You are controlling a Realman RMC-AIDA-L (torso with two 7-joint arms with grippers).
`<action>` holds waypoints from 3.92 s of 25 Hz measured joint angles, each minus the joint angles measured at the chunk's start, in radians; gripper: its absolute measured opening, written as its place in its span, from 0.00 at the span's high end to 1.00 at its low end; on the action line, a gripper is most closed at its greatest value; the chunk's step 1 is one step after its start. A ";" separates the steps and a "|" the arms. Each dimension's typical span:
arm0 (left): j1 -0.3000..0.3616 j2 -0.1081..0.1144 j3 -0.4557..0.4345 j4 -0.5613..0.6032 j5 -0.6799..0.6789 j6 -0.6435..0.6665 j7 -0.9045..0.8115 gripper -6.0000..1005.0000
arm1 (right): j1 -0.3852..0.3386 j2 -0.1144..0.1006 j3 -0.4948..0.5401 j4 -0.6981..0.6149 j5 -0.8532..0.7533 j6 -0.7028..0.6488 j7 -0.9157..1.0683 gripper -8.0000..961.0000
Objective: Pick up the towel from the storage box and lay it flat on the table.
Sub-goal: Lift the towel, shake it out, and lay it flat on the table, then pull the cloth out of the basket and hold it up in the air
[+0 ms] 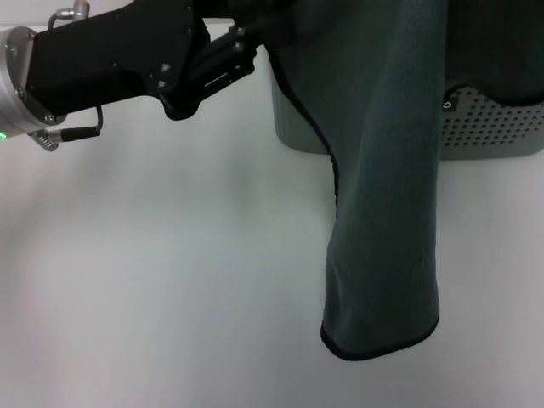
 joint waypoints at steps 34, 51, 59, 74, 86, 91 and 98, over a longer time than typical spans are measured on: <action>0.082 0.008 -0.003 0.060 -0.259 0.089 -0.120 0.97 | -0.099 0.172 -0.024 0.052 -0.118 0.118 0.034 0.86; 0.115 0.007 -0.014 0.094 -0.362 0.084 -0.090 0.98 | -0.381 0.221 -0.339 0.071 0.049 0.310 -0.201 0.38; 0.116 0.005 -0.014 0.090 -0.361 0.061 -0.068 0.98 | -0.500 0.222 -0.488 0.063 0.188 0.361 -0.310 0.38; 0.128 0.007 -0.014 0.087 -0.360 0.043 -0.053 0.98 | -0.616 0.221 -0.766 -0.115 0.235 0.771 -0.379 0.51; 0.152 0.005 -0.038 0.087 -0.357 0.049 -0.051 0.98 | -0.672 0.222 -0.760 -0.139 0.287 0.806 -0.465 0.62; 0.153 0.005 -0.034 0.087 -0.357 0.051 -0.051 0.98 | -0.672 0.222 -0.763 -0.132 0.288 0.842 -0.497 0.75; 0.155 0.005 -0.035 0.082 -0.352 0.051 -0.051 0.97 | -0.680 0.222 -0.767 -0.130 0.300 0.843 -0.567 0.87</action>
